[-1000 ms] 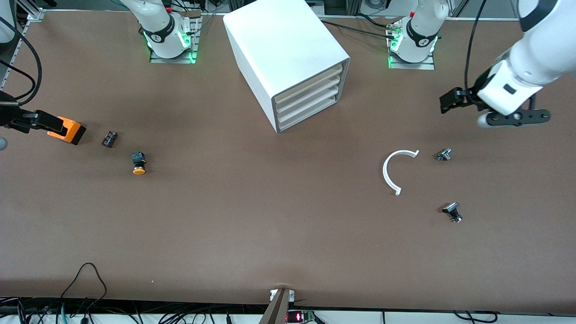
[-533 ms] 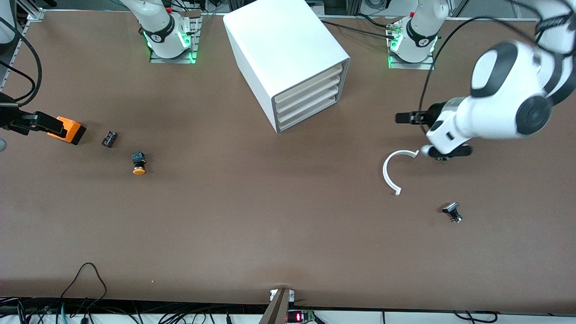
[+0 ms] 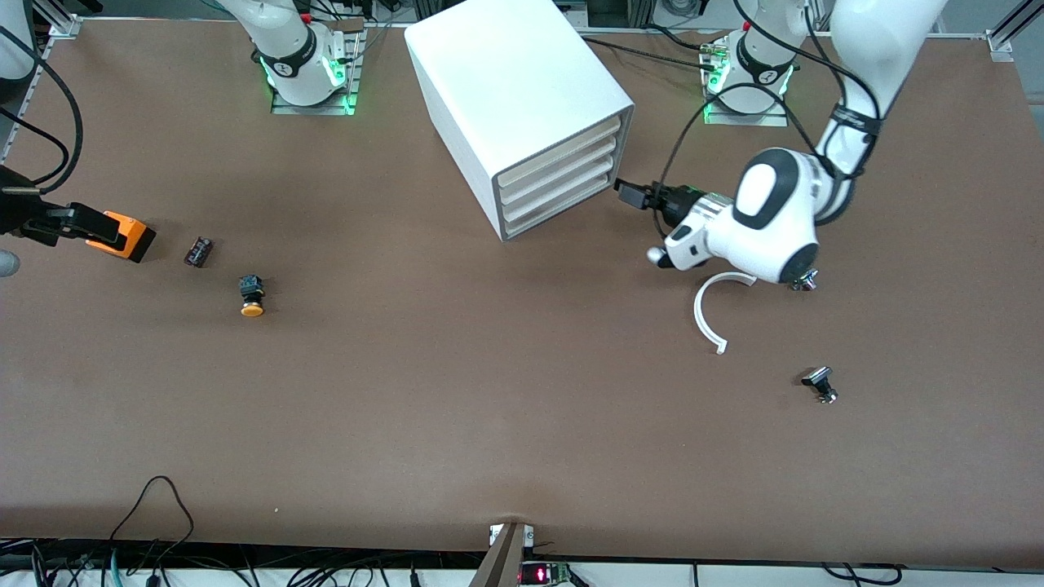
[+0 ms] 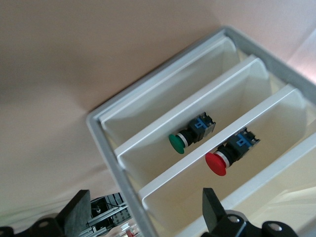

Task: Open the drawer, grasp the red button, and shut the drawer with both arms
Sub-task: 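Reach the left gripper to the cabinet's lowest drawer handle, then pull the drawer open with the left gripper while the right gripper approaches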

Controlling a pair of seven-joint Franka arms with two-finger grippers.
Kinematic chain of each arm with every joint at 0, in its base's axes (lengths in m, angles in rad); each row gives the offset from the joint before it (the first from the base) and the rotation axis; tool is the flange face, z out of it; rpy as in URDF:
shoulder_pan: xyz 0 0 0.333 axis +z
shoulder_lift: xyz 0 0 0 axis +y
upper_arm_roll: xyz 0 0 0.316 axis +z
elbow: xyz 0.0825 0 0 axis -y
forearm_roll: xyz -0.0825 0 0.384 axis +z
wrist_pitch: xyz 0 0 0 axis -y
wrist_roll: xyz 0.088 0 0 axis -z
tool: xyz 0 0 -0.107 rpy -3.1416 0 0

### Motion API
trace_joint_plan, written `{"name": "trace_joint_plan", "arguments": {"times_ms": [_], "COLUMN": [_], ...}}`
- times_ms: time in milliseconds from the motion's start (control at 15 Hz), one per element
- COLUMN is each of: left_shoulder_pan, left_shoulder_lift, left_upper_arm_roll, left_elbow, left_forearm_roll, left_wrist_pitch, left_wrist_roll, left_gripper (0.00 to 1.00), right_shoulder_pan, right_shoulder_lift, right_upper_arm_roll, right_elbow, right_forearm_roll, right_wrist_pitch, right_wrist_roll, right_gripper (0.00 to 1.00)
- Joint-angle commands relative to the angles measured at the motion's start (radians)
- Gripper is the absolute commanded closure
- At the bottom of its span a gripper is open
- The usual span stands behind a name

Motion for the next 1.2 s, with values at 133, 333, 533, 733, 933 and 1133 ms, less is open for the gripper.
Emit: {"name": "trace_joint_plan", "arguments": {"times_ms": [133, 333, 533, 733, 933, 1133], "left_shoulder_pan": [-0.006, -0.017, -0.018, -0.018, 0.001, 0.011], "left_shoulder_lift": [-0.021, -0.018, -0.014, -0.007, -0.013, -0.013], "left_upper_arm_roll": [-0.094, -0.133, -0.156, -0.154, -0.115, -0.003], "left_elbow": [-0.105, -0.119, -0.149, -0.149, -0.133, -0.068], "left_forearm_roll": [-0.092, -0.095, -0.099, -0.092, -0.083, -0.041], "left_wrist_pitch": [0.126, 0.141, 0.193, 0.201, 0.204, 0.204], "left_wrist_roll": [0.111, 0.120, 0.150, 0.184, 0.183, 0.184], "left_gripper": [0.04, 0.09, 0.64, 1.00, 1.00, 1.00], "right_shoulder_pan": [0.030, 0.022, 0.030, 0.040, 0.137, 0.203], "right_shoulder_lift": [0.022, 0.039, 0.039, 0.037, 0.054, 0.083], "right_upper_arm_roll": [-0.002, -0.005, -0.004, -0.001, -0.001, -0.001], "right_elbow": [0.022, 0.022, 0.022, 0.022, 0.022, 0.022], "right_forearm_roll": [0.009, 0.018, 0.017, 0.018, 0.020, 0.020], "right_wrist_pitch": [-0.005, 0.013, 0.003, 0.001, 0.022, 0.070], "right_wrist_roll": [-0.005, -0.020, -0.018, -0.006, -0.002, -0.014], "right_gripper": [0.00, 0.00, 0.00, 0.00, 0.00, 0.00]}}
